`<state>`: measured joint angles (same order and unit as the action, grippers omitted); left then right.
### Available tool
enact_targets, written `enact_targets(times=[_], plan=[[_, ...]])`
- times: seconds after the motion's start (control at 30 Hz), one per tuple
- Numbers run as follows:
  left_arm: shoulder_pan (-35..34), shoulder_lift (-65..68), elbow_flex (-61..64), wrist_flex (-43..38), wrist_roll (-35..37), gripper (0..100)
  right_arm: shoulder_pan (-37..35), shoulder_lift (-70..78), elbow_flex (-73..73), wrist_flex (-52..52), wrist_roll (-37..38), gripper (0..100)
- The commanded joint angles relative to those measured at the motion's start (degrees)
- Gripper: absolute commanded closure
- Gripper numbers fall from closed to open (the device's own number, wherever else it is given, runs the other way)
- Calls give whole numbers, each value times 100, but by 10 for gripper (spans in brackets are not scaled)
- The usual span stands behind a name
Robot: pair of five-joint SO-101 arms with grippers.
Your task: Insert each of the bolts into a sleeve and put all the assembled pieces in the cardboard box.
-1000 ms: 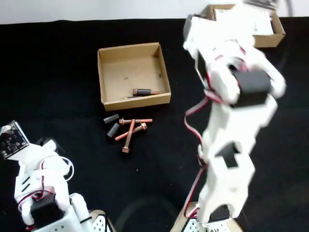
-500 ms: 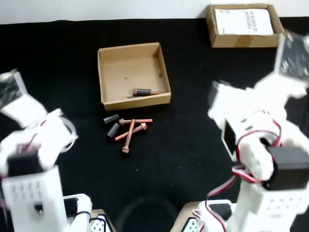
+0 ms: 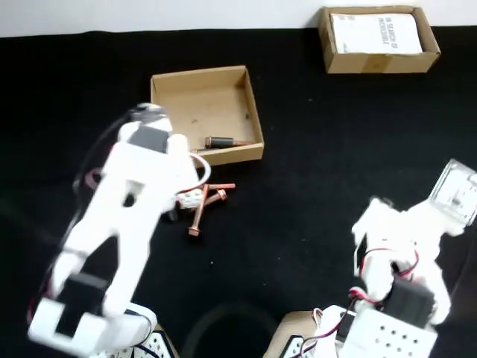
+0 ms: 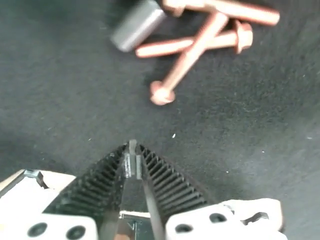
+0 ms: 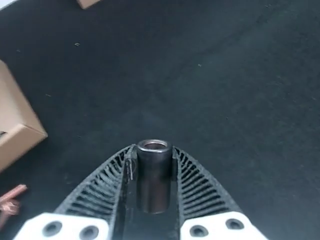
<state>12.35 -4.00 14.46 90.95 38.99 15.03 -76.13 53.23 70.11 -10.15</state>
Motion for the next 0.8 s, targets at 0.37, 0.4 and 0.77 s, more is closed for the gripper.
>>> enact_targets(times=[0.37, 0.4, 0.77], plan=[[848, 2967, -2167, 18, 378, 992, 673, -1156, 1015, -541, 659, 992], [831, 3081, -2308, 18, 378, 992, 673, -1165, 1015, -532, 659, 992], [725, 3327, -2905, 580, 316, 992, 629, -1138, 989, -549, 659, 992]])
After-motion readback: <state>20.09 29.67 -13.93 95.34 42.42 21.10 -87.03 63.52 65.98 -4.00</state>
